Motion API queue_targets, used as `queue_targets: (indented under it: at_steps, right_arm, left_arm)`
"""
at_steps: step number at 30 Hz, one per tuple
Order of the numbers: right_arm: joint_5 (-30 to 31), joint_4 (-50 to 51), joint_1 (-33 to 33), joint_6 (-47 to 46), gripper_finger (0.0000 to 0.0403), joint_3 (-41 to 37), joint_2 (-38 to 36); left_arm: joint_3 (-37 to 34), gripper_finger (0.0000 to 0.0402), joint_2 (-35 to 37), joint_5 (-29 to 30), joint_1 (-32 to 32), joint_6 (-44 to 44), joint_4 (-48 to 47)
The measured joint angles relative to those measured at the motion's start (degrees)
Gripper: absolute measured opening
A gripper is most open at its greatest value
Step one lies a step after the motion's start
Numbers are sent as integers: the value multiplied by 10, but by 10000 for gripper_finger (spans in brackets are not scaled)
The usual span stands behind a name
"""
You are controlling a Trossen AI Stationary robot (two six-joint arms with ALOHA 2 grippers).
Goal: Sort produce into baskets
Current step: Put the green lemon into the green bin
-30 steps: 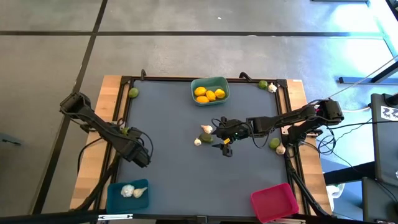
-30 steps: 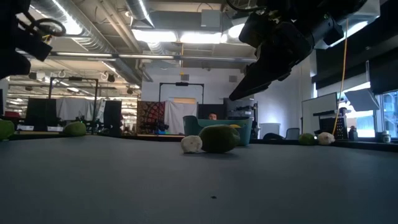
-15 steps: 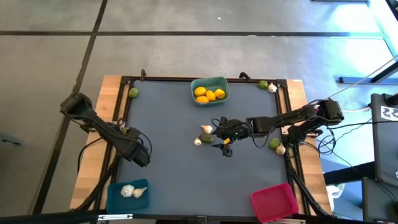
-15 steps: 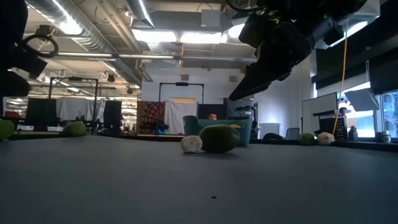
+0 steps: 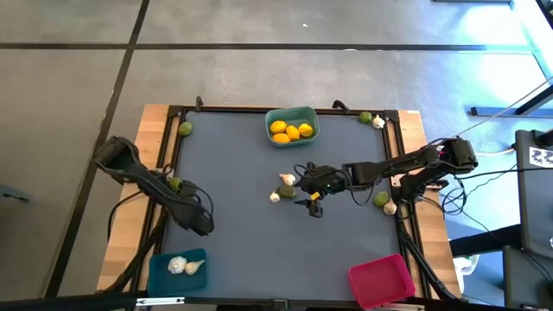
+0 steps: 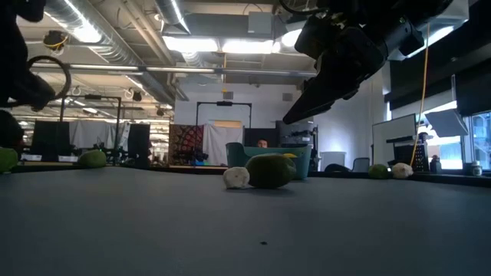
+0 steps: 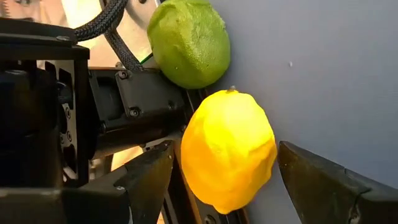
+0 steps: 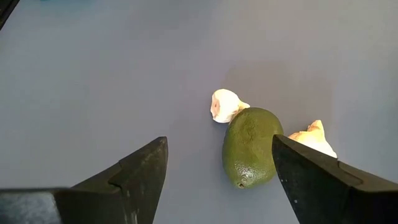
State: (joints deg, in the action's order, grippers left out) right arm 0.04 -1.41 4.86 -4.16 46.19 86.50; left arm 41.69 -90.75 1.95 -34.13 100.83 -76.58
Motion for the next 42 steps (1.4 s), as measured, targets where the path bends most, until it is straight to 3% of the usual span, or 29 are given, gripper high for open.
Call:
queue_targets:
  at_steps: [8,20,32,42]
  right_arm:
    - [0,0,0,0,287,0,0]
    - [0,-1,0,0,287,0,0]
    - [9,1,0,1,287,0,0]
    - [19,4,0,1,287,0,0]
  left_arm:
    - [0,270,-40,-6,-4,-7,1]
    - [1,161,-46,-4,-15,-14,2]
    - [39,161,0,4,-14,-37,-4]
    - [110,167,99,117,-13,-68,-7]
